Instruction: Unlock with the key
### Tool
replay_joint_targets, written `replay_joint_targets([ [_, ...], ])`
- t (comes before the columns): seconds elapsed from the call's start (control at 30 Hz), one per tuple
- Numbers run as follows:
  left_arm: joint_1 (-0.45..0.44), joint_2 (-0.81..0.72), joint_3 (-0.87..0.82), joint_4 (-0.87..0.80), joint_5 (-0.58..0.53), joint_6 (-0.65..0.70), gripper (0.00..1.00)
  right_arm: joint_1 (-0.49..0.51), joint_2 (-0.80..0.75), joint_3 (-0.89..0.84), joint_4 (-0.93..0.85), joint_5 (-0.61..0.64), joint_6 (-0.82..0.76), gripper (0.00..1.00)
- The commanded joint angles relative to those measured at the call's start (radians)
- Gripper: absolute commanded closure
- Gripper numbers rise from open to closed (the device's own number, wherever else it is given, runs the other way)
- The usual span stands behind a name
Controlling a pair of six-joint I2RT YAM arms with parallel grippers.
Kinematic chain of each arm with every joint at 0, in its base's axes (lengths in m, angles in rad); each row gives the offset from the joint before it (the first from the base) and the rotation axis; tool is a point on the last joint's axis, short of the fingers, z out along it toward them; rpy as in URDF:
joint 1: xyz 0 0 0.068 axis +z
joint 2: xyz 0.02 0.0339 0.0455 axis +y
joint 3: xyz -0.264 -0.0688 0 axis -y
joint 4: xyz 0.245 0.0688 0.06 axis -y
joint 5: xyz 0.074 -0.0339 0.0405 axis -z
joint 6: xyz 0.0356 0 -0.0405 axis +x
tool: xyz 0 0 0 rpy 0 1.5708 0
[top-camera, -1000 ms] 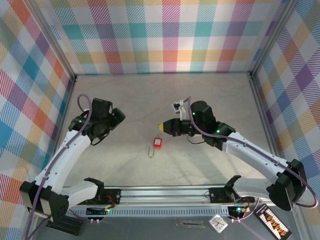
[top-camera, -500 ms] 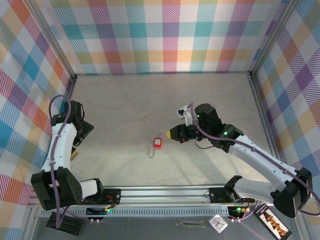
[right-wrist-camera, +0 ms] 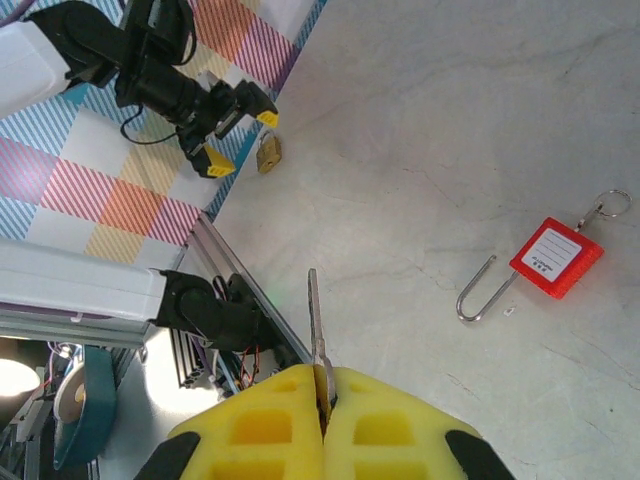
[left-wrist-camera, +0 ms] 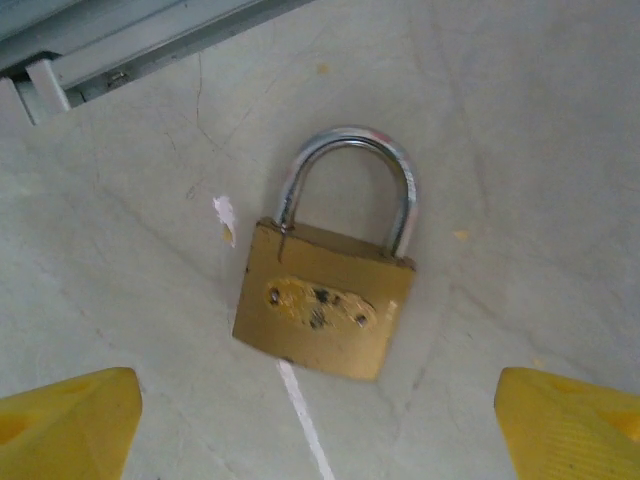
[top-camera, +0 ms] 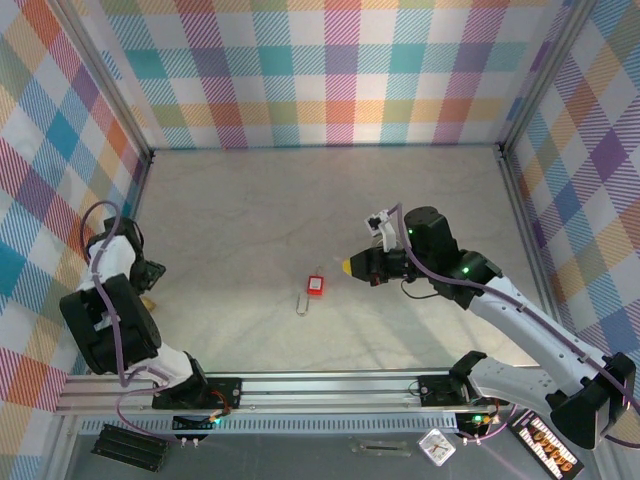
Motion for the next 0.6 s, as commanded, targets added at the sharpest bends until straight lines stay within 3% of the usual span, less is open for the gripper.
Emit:
replay_joint_targets([
  [0.0, 0.047, 0.031, -0.028, 0.060, 0.056, 0.064, 0.09, -0.006, -0.018, -0.021, -0.003, -0.018, 0.001, 1.00],
  [0.23, 0.116, 0.079, -0.035, 0.114, 0.119, 0.108, 0.13, -0.006, -0.019, -0.039, 0.025, -0.024, 0.032, 1.00],
  [0.57, 0.122, 0.136, -0.021, 0.145, 0.169, 0.124, 0.21, -0.006, -0.034, -0.057, 0.044, -0.020, 0.056, 1.00],
])
